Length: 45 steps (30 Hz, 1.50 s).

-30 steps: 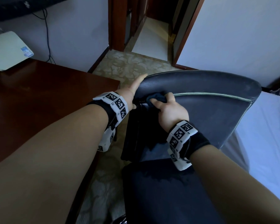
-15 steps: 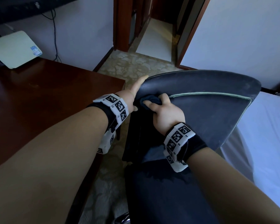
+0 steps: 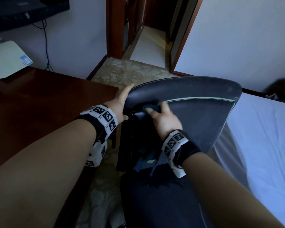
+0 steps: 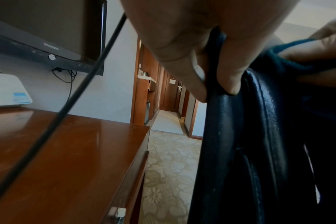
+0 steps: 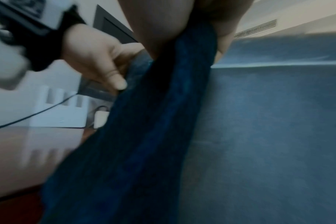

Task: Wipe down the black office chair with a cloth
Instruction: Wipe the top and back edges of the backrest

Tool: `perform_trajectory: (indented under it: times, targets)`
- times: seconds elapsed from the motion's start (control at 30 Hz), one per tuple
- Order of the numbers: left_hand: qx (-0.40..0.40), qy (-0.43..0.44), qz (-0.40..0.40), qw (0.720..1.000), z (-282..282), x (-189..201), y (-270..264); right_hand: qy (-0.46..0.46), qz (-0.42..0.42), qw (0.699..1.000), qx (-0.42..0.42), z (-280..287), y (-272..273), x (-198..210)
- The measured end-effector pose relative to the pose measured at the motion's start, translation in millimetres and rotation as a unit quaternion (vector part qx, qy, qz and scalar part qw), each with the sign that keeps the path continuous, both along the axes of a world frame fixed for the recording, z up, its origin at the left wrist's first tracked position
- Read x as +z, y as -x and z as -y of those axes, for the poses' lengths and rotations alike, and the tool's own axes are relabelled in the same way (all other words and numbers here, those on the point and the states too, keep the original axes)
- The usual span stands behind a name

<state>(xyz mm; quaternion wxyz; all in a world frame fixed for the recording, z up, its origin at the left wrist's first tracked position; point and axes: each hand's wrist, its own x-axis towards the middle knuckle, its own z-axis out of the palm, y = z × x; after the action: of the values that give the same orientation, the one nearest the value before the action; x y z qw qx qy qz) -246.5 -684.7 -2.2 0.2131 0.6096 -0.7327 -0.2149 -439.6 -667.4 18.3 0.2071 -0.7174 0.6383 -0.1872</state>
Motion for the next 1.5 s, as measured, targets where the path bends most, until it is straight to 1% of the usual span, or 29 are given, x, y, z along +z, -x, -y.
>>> perform_trajectory:
  times: [0.03, 0.1, 0.17, 0.2, 0.27, 0.3, 0.33, 0.37, 0.43, 0.47, 0.53, 0.57, 0.6, 0.67, 0.73, 0.77, 0.83, 0.87, 0.93, 0.97, 1.03, 1.07, 1.17, 1.2, 1.3, 1.37, 1.43, 1.47, 1.5]
  targets:
    - [0.014, -0.013, 0.004, 1.0, -1, 1, 0, 0.0, 0.015, 0.999, -0.034, 7, 11, 4]
    - [0.029, -0.026, 0.029, 0.999, -2, 4, 1, -0.007, 0.017, 0.998, -0.061, 15, 25, 12]
    - [0.025, -0.037, 0.049, 0.998, -1, 9, 1, 0.02, -0.068, 0.997, -0.019, 16, 27, 16]
    - [0.02, -0.046, 0.047, 0.998, 0, 12, 1, 0.065, -0.095, 0.993, 0.005, 14, 23, 20]
    - [0.01, -0.056, 0.014, 0.998, 2, 16, 0, 0.163, -0.074, 0.982, 0.06, 9, 10, 33]
    - [0.006, -0.055, -0.004, 0.998, 2, 18, 0, 0.195, -0.076, 0.974, 0.086, 8, 0, 40]
    - [0.003, -0.052, -0.018, 0.998, 3, 19, 0, 0.204, -0.097, 0.969, 0.098, 8, -11, 50]
    - [-0.002, -0.048, -0.028, 0.998, 2, 20, 0, 0.196, -0.137, 0.965, 0.108, 12, -23, 55]
    - [-0.011, -0.05, -0.043, 0.998, 1, 22, -2, 0.157, -0.192, 0.961, 0.124, 16, -43, 61]
    - [-0.012, -0.055, -0.049, 0.997, 0, 22, -3, 0.138, -0.194, 0.963, 0.124, 21, -45, 59]
    - [-0.012, -0.06, -0.064, 0.996, -2, 19, -6, 0.108, -0.149, 0.978, 0.1, 32, -30, 58]
    - [-0.008, -0.06, -0.072, 0.996, -4, 18, -7, 0.11, -0.132, 0.982, 0.077, 36, -15, 60]
    - [-0.005, -0.059, -0.076, 0.995, -5, 17, -8, 0.113, -0.144, 0.981, 0.061, 41, 1, 62]
    - [-0.001, -0.061, -0.066, 0.996, -5, 18, -6, 0.068, -0.135, 0.988, -0.015, 51, 26, 71]
    - [0.006, -0.071, -0.059, 0.996, -3, 21, -3, 0.048, -0.143, 0.987, -0.05, 60, 35, 74]
    - [0.012, -0.078, -0.057, 0.995, -2, 22, -2, 0.045, -0.11, 0.991, -0.054, 62, 31, 76]
    - [0.023, -0.085, -0.048, 0.995, -1, 24, 0, 0.072, -0.054, 0.996, -0.026, 52, 14, 74]
    - [0.026, -0.083, -0.042, 0.995, -2, 24, 1, 0.096, -0.067, 0.993, 0.016, 47, 2, 69]
    - [0.026, -0.08, -0.035, 0.996, -5, 24, 1, 0.098, -0.085, 0.987, 0.093, 33, -22, 55]
    - [0.024, -0.082, -0.033, 0.996, -6, 25, 1, 0.09, -0.076, 0.987, 0.11, 24, -30, 51]
    - [0.024, -0.088, -0.035, 0.995, -7, 25, 1, 0.118, -0.107, 0.981, 0.112, 26, -27, 44]
    - [0.026, -0.087, -0.038, 0.995, -8, 26, 1, 0.125, -0.119, 0.98, 0.098, 33, -17, 43]
    - [0.033, -0.084, -0.038, 0.995, -9, 25, 1, 0.113, -0.105, 0.988, 0.01, 47, 19, 47]
    - [0.035, -0.085, -0.033, 0.995, -9, 25, 1, 0.113, -0.1, 0.989, 0.002, 51, 28, 46]
    - [0.038, -0.101, -0.012, 0.994, -4, 28, 2, 0.107, -0.031, 0.994, -0.014, 51, 39, 43]
    - [0.032, -0.079, -0.028, 0.996, -3, 34, 7, 0.142, -0.053, 0.988, 0.007, 38, 37, 39]
    - [0.005, -0.024, -0.047, 0.999, 0, 42, 17, 0.18, -0.104, 0.975, 0.084, 21, 35, 25]
    - [-0.015, -0.001, -0.031, 0.999, 3, 47, 24, 0.178, -0.113, 0.971, 0.116, 14, 32, 17]
    - [-0.033, 0.014, 0.008, 0.999, 5, 50, 32, 0.166, -0.116, 0.97, 0.132, 11, 32, 7]
